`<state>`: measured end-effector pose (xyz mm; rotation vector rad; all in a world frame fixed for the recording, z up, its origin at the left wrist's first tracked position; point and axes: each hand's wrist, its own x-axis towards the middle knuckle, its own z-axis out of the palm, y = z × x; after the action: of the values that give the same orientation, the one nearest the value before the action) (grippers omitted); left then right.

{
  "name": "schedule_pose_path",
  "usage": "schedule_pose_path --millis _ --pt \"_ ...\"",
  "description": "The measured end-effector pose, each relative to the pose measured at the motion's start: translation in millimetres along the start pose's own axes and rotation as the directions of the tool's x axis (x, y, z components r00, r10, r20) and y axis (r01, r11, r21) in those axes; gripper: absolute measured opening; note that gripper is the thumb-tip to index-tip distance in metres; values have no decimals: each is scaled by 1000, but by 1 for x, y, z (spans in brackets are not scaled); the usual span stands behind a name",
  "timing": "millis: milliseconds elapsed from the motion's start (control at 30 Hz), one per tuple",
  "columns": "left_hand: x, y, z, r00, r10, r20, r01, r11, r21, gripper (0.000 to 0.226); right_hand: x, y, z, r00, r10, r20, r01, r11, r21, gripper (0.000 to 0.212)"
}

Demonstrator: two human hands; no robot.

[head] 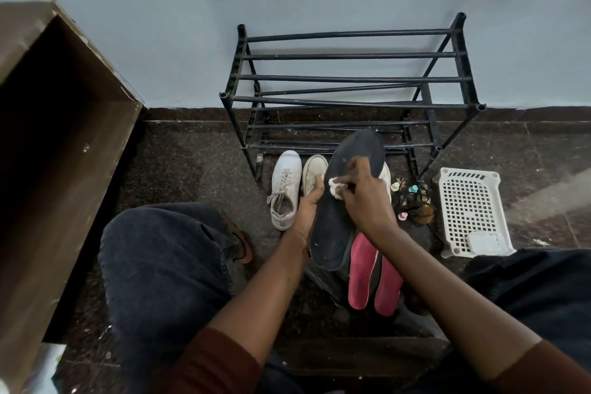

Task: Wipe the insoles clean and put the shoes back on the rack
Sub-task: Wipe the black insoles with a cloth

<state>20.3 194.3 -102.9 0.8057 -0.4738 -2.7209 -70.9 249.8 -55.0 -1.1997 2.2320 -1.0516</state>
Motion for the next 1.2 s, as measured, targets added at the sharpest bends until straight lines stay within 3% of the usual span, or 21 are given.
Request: schedule_pose_path --millis 100,233,533,633,800,900,1100,1200 --pt "4 6 -5 993 74 -93 -70 997 45 64 -32 -11 10 991 -76 109 74 997 24 33" --pt "7 16 -4 981 88 -171 -73 993 92 68 -47 -14 10 980 -134 147 123 989 79 37" --pt "-6 9 10 998 -43 46 39 996 85 61 5 1 -1 994 -8 -109 14 999 51 33" --pt "-7 10 4 996 -50 68 49 998 27 61 -3 -5 2 999 -27 -33 29 998 52 34" --pt "-6 17 -2 983 -15 185 13 1000 10 79 -47 -15 10 969 -186 162 179 982 53 34" --pt "-1 12 -14 997 -6 80 0 997 78 68 -48 -8 6 955 -203 215 201 979 35 34" --pt "-7 3 -11 999 23 32 -23 1000 4 52 -11 -3 1 999 -40 -4 40 999 -19 32" --pt "-8 5 -11 999 40 8 -40 999 16 56 -19 -11 10 997 -55 45 56 998 -11 34"
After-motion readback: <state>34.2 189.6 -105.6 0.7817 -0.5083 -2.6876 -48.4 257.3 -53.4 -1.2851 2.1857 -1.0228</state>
